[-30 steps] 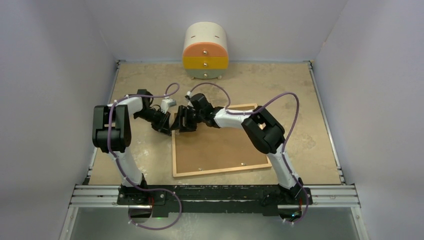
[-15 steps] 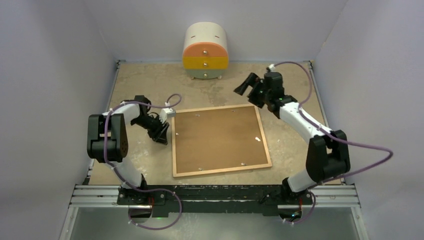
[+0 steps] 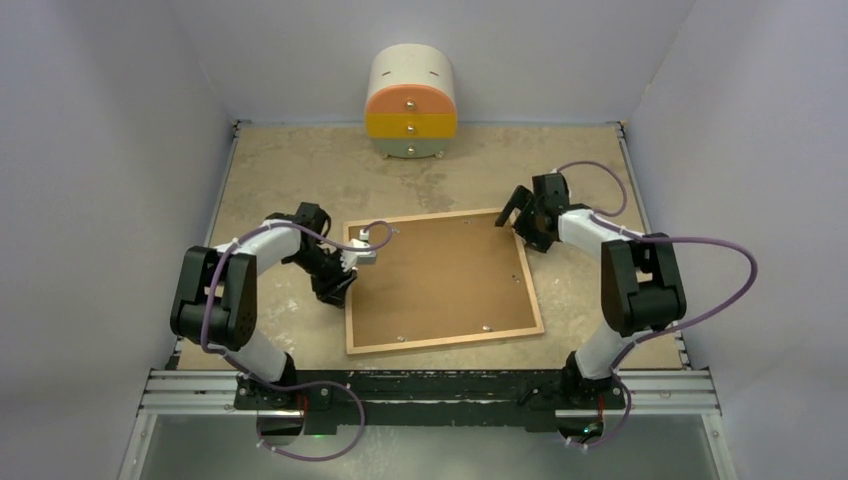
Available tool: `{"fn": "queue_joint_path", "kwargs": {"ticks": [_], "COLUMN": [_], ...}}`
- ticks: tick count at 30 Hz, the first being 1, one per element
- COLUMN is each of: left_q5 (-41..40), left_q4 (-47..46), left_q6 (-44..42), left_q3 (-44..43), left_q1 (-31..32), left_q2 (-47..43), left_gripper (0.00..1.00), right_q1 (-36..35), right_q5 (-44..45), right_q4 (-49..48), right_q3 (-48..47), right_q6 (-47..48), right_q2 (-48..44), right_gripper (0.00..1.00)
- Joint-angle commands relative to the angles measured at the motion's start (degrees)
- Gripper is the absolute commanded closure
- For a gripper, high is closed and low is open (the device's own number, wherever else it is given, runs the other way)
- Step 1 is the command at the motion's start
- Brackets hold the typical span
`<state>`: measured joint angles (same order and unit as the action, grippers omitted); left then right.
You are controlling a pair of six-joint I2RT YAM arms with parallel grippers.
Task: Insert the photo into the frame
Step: Adjust the photo frame at the center of the board.
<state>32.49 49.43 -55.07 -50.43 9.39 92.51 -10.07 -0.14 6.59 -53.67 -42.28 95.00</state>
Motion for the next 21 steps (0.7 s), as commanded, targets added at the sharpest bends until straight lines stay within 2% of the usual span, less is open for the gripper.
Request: {"fn": "queue_joint_path", "kwargs": {"ticks": [1,7,13,17,19,21], "left_q5": [-2.9,-1.2,-1.8,-2.7,-3.1,-3.7], "left_q4": [-2.1,-1.8,-5.2,-5.6,-4.7,-2.5], "left_q6": [-0.7,0.0,6.3,8.3,8.2,6.8], "left_q3": [4.3,6.2,4.1,0.7,-0.4,-1.3], "left_q1": [1.7,6.7,20.0,25.5,26.3,26.4], "left_q2": [0.7,-1.6,-0.8,0.6,0.7,-0.4], "left_gripper": [0.63,0.61,0.6,0.58,0.54,0.45], "right_q1": [0.1,-2.6,-11.4,-14.2,-13.9,-12.8], "right_q5": [0.3,-8.6,-10.1,-10.0,-8.8,-4.2], "right_q4": [-1.6,-5.8,0.2,5.9,10.7,11.4], "right_q3": [-6.3,-12.5,-31.9,-44.9,-47.8,-44.8], "right_q6": [3.5,0.6,0.4,1.4,1.4,1.6], "right_q2": [4.4,12.0,23.2,29.2,30.0,26.8], "right_gripper": [0.01,0.01,0.01,0.01,0.01,0.01]}}
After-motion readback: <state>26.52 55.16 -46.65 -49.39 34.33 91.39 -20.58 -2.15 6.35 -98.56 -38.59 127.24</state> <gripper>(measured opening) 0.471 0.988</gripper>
